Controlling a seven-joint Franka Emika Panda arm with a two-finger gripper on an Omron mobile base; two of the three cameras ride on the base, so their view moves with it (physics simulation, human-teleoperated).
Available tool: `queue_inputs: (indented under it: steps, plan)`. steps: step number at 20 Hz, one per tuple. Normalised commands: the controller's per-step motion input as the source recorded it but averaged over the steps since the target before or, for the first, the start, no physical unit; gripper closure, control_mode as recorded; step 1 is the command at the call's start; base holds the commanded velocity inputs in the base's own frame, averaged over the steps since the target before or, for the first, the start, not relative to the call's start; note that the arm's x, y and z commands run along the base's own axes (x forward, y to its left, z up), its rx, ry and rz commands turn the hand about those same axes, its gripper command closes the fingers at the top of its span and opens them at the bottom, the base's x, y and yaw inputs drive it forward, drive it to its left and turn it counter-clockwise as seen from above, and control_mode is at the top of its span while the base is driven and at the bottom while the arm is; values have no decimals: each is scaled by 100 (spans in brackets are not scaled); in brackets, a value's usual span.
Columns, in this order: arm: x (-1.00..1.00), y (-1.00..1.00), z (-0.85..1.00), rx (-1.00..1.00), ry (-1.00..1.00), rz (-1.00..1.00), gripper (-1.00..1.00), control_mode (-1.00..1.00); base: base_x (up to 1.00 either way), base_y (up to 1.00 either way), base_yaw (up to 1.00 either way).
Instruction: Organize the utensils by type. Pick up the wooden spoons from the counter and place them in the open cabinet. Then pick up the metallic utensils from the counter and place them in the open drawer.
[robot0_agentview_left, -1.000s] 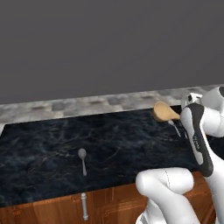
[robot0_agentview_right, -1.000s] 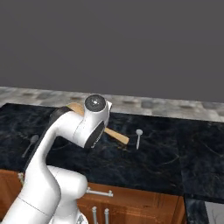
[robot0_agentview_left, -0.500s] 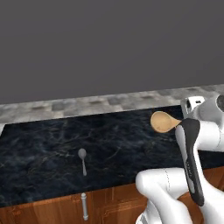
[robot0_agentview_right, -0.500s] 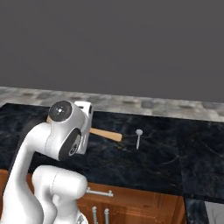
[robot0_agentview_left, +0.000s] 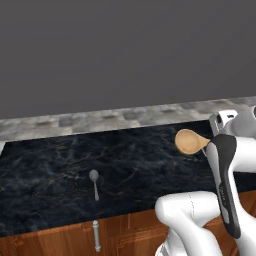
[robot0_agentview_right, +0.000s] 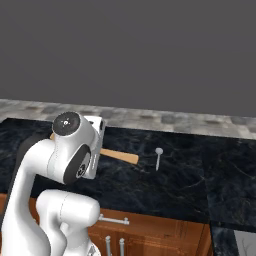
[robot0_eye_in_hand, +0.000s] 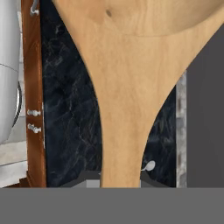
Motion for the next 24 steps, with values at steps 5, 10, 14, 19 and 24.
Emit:
queue_inputs:
  steps: [5, 10, 14, 19, 24]
  plan:
    - [-7, -2, 0, 0, -3, 0, 100, 100, -11, -4, -1]
    - [0, 0, 0, 0, 0, 0, 100, 100, -87, -22, -13]
    - [0, 0, 0, 0, 0, 0, 100, 100, -89, -18, -14]
    - [0, 0, 0, 0, 0, 0, 100, 100, -92, -8, -18]
    - [0, 0, 0, 0, 0, 0, 100, 100, -87, 0, -39]
